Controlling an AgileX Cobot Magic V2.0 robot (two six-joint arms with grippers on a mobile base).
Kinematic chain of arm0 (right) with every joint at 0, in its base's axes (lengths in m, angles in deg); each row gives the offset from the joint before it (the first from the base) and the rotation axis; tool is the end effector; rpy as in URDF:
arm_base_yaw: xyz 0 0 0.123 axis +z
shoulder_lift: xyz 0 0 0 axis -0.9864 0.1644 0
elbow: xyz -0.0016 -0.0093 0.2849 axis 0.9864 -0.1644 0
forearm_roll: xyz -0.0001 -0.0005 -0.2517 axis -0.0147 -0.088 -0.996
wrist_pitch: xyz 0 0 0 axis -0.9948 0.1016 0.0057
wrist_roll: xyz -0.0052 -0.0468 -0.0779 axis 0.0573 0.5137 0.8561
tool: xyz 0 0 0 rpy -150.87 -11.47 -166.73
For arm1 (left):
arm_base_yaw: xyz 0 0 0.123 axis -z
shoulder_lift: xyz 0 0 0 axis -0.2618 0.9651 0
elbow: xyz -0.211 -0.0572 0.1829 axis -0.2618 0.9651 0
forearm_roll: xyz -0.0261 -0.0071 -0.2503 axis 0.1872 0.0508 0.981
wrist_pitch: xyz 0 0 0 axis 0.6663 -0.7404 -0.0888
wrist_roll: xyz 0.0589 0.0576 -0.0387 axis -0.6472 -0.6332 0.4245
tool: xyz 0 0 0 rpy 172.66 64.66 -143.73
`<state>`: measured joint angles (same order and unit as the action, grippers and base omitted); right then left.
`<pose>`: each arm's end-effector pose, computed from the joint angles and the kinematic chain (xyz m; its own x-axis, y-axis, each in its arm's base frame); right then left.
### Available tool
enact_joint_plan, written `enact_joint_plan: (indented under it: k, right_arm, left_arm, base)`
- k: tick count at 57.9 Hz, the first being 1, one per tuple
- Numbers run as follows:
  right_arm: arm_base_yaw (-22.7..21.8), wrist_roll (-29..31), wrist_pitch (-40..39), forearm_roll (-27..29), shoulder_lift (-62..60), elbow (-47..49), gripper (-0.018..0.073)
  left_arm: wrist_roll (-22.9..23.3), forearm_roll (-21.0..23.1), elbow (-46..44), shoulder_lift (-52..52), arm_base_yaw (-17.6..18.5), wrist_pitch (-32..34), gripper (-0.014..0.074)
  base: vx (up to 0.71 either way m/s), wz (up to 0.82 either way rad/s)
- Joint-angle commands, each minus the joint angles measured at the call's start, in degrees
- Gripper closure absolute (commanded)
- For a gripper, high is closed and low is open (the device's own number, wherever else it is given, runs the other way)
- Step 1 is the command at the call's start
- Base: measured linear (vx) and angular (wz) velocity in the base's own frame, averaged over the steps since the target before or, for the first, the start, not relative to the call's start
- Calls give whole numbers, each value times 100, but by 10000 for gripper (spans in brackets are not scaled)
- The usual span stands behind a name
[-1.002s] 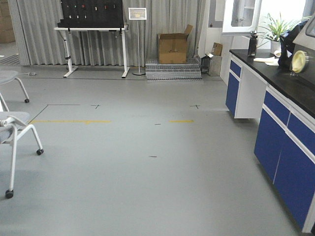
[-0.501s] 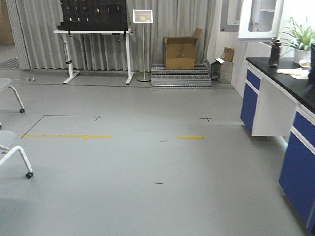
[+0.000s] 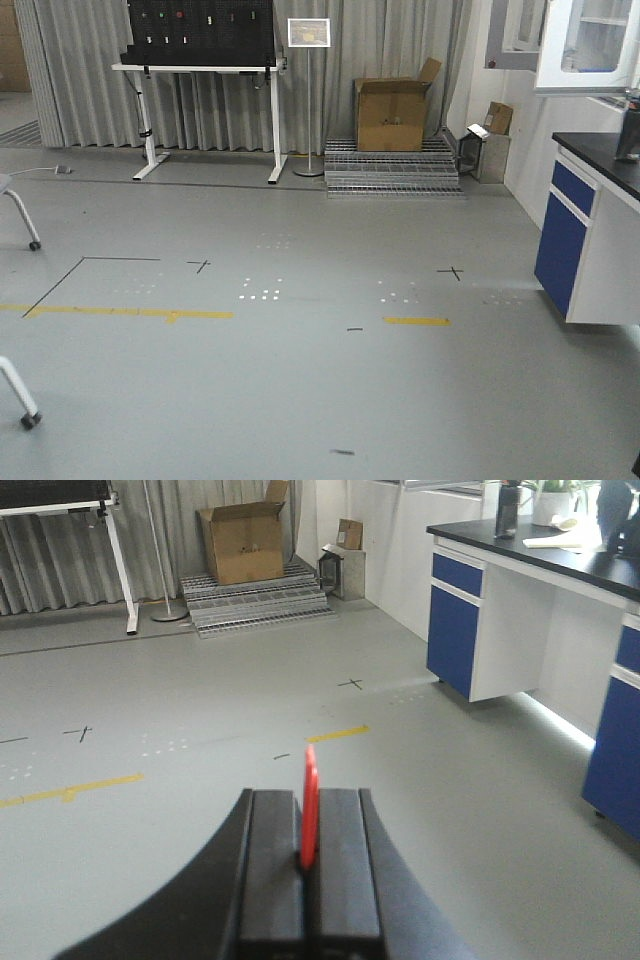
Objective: Sort red and green spoons into left cabinet
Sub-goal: 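Drive the base away from the bench holding both spoons, then drive the base to the open white cabinet with the blue tray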
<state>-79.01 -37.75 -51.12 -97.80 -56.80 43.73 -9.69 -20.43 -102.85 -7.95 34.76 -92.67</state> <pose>0.0857 0.0402 0.3168 -0.0224 0.0494 -0.9985 -0.4395 0.8966 0.0542 0.0854 -0.0339 0.3245 -0.1275 0.0644 -0.9897 0.3714 0.9284 0.0126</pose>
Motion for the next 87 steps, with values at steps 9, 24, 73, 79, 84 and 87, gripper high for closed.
enact_joint_plan:
  k: [9, 24, 73, 79, 84, 87]
  right_arm:
    - [-18, 11, 168, -69, 36, 171, 564]
    - [-18, 11, 168, -69, 36, 171, 564]
    - [-18, 11, 165, -69, 36, 171, 564]
    - [-18, 11, 172, -69, 36, 171, 564]
    - [-18, 11, 165, -69, 36, 171, 564]
    - [-18, 11, 165, -69, 36, 171, 564]
  left_arm:
    - [32, 32, -146, 31, 41, 410, 596]
    - [32, 32, -146, 31, 41, 410, 596]
    - [32, 32, -146, 31, 41, 417, 596]
    - [32, 32, -146, 31, 41, 417, 596]
    - [32, 32, -146, 31, 41, 412, 596]
    - [32, 32, -146, 31, 41, 421, 596]
  base:
    - [71, -1]
    - [71, 0]
    - [71, 5]
    - [70, -5]
    - [68, -7]
    - [68, -7]
